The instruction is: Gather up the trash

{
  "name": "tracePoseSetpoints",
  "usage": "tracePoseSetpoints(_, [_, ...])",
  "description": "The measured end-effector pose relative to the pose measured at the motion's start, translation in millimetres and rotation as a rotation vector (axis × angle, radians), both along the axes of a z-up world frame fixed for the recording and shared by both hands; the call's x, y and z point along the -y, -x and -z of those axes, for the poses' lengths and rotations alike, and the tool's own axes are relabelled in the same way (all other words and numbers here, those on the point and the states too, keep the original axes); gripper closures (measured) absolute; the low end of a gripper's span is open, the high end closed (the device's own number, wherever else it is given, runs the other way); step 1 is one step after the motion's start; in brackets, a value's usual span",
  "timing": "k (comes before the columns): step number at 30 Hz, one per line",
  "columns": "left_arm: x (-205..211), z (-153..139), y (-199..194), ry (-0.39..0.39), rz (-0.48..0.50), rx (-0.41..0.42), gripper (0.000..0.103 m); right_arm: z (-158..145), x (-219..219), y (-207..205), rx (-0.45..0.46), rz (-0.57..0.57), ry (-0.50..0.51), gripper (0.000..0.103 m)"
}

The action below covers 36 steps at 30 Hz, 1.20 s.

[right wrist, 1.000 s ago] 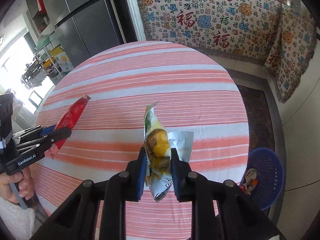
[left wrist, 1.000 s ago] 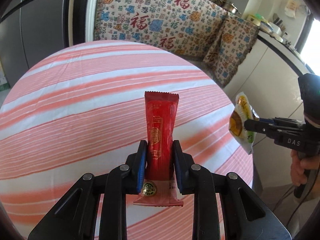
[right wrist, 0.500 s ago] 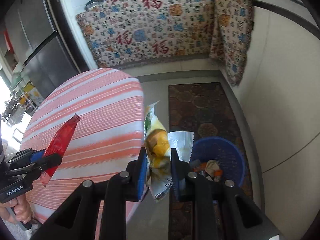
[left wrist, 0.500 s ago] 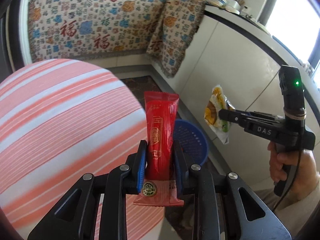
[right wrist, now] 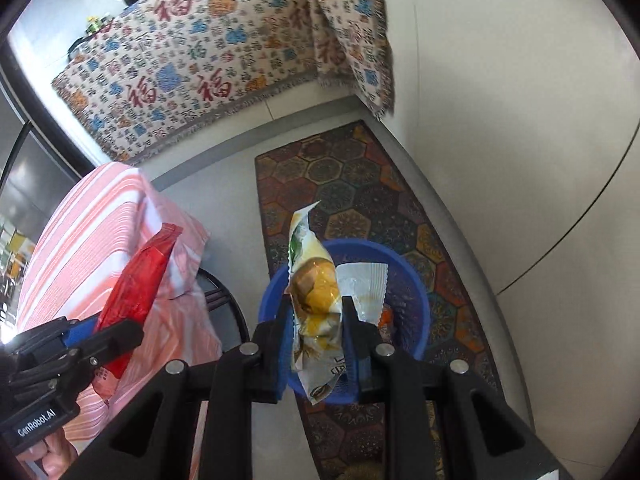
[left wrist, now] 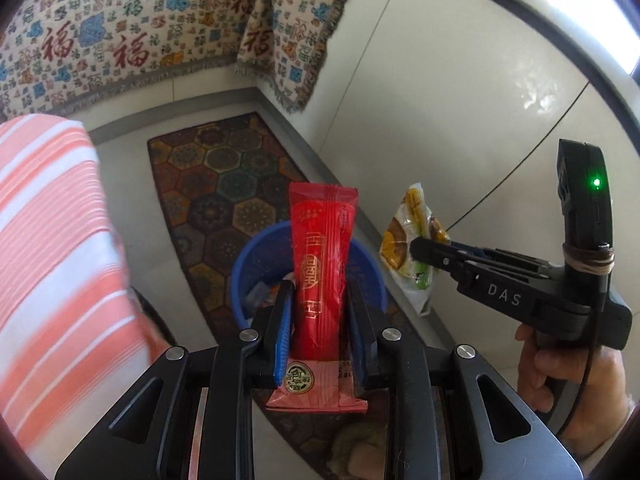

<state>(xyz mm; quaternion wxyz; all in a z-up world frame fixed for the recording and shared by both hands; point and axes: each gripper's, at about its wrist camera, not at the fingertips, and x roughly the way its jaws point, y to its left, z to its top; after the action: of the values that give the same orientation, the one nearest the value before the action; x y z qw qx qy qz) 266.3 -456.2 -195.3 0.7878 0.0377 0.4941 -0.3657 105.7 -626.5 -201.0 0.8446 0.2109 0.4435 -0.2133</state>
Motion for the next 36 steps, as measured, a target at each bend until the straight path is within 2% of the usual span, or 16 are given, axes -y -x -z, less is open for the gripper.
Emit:
tracePoseSetpoints(8, [40,38,-9,-0.020,0.038,-0.023,0.078,49,57,-2,-0.009,0.076,-0.154,0.080])
tracePoseSetpoints(11, [53,51,-11,-0.032,0.075,-0.023,0.076,66,73,-2,-0.004,0.101,-0.198,0.077])
tracePoseSetpoints(13, [62,56,-11,-0.048,0.102,-0.006,0.062,78,82,-3,0.006,0.115,-0.241,0.067])
tracePoseSetpoints(14, [64,57,-12,-0.055,0.102,0.007,0.043,83,86,-2,0.011,0.117,-0.255,0.055])
tracePoseSetpoints(15, [64,56,-12,-0.053,0.092,0.024,0.033,85,89,0,0.014,0.125,-0.255,0.049])
tracePoseSetpoints(17, [63,54,-11,-0.039,0.073,0.037,0.030,86,93,2,0.011,0.132,-0.249,0.048])
tracePoseSetpoints(19, [61,46,-10,-0.042,0.065,0.051,0.023,81,98,9,0.008,0.161,-0.232,0.048])
tracePoseSetpoints(23, [46,16,11,-0.041,0.048,0.118,0.009,50,100,34,0.032,0.246,-0.179,0.046])
tracePoseSetpoints(25, [32,1,24,-0.016,0.036,0.105,0.003,31,95,52,0.071,0.276,-0.161,0.034])
tracePoseSetpoints(26, [26,-5,29,-0.011,0.040,0.094,0.001,21,90,62,0.094,0.292,-0.163,0.019])
tracePoseSetpoints(27, [20,-11,35,-0.011,0.050,0.080,0.001,14,87,70,0.114,0.310,-0.166,0.011])
tracePoseSetpoints(30, [-2,-25,58,-0.073,0.069,0.079,0.000,-10,63,95,0.146,0.324,-0.127,0.009])
tracePoseSetpoints(33, [-27,-41,81,-0.111,0.049,0.152,0.000,-28,26,114,0.114,0.283,-0.026,0.009])
tracePoseSetpoints(36, [-51,-57,99,-0.123,0.015,0.218,0.000,-39,-17,128,0.009,0.240,0.097,0.006])
